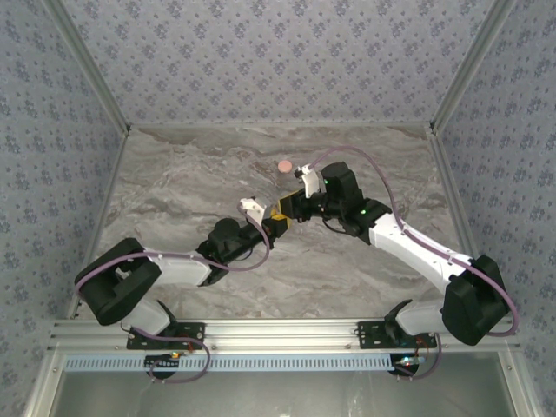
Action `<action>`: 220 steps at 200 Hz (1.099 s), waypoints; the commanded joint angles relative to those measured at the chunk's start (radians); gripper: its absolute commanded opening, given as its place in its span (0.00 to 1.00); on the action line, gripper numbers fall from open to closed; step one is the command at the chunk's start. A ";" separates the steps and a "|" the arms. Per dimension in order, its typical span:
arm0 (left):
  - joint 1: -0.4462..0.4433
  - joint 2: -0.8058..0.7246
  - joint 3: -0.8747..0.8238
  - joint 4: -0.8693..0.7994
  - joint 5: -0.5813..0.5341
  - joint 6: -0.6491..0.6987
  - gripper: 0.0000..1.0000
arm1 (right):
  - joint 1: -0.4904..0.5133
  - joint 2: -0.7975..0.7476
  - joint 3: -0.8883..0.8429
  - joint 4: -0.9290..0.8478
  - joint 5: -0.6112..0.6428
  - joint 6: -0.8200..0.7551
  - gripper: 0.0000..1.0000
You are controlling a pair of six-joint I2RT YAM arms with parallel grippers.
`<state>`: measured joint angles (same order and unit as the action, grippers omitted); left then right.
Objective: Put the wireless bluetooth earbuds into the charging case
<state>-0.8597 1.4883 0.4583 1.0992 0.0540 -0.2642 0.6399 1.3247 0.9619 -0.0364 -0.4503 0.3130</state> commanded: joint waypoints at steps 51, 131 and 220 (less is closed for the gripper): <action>-0.006 -0.053 0.031 -0.001 -0.028 -0.001 0.21 | 0.014 0.002 0.007 -0.007 0.024 -0.028 0.22; -0.006 -0.100 0.034 -0.095 -0.046 0.045 0.22 | 0.027 -0.015 0.039 -0.066 0.064 -0.043 0.47; 0.002 -0.268 0.073 -0.528 -0.190 0.161 0.22 | 0.028 -0.088 0.087 -0.261 0.384 -0.040 0.51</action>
<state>-0.8597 1.2854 0.4763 0.7433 -0.0605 -0.1493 0.6666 1.2617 1.0103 -0.2024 -0.2222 0.2729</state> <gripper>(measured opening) 0.224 0.487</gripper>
